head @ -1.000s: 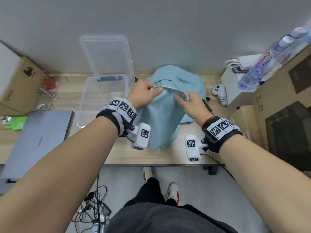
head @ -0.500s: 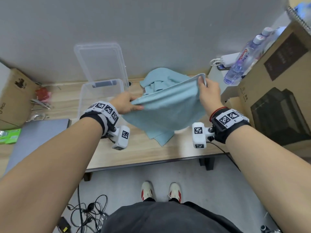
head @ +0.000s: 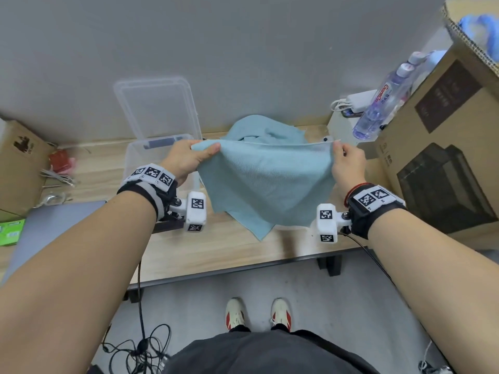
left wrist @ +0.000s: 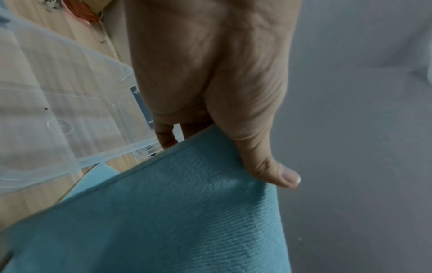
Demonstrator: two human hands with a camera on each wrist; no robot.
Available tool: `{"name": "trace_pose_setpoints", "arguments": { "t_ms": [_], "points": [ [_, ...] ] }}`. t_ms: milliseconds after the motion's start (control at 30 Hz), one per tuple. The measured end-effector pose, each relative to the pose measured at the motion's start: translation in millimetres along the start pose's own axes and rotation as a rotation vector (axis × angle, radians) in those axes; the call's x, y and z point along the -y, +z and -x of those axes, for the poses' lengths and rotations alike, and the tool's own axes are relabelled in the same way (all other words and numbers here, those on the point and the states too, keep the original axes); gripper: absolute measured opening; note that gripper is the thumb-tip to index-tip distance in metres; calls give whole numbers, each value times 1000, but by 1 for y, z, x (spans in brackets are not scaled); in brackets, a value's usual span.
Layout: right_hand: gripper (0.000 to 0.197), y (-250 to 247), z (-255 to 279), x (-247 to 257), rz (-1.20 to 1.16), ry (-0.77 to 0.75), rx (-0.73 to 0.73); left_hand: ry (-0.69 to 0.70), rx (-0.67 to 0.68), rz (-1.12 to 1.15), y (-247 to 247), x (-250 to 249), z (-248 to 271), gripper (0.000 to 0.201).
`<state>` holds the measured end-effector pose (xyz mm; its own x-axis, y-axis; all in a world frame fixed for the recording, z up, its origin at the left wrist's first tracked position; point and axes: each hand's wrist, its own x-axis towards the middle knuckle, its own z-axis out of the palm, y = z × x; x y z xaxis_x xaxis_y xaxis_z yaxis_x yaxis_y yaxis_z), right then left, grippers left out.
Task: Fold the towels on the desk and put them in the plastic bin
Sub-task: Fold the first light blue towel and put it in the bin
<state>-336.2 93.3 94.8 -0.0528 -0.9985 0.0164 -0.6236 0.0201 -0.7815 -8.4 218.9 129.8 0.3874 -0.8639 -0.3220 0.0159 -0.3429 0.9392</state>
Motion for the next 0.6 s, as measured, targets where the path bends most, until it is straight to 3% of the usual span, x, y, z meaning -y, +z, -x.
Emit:
{"name": "trace_pose_setpoints", "arguments": {
  "t_ms": [167,300,400,500,600],
  "points": [
    [34,-9,-14,26,-68,-21,-39,50,-95,156,3,-33,-6,15],
    [32,-18,-25,55,-291,-80,-152,138,-122,194,11,-64,-4,11],
    [31,-24,-29,60,-299,-94,-223,146,-118,236,17,-72,-1,22],
    [28,-19,-22,36,-255,-38,-205,68,-70,235,20,-47,-2,41],
    [33,-6,-7,-9,-176,27,-143,-37,-57,131,28,-3,1,45]
  ]
}}
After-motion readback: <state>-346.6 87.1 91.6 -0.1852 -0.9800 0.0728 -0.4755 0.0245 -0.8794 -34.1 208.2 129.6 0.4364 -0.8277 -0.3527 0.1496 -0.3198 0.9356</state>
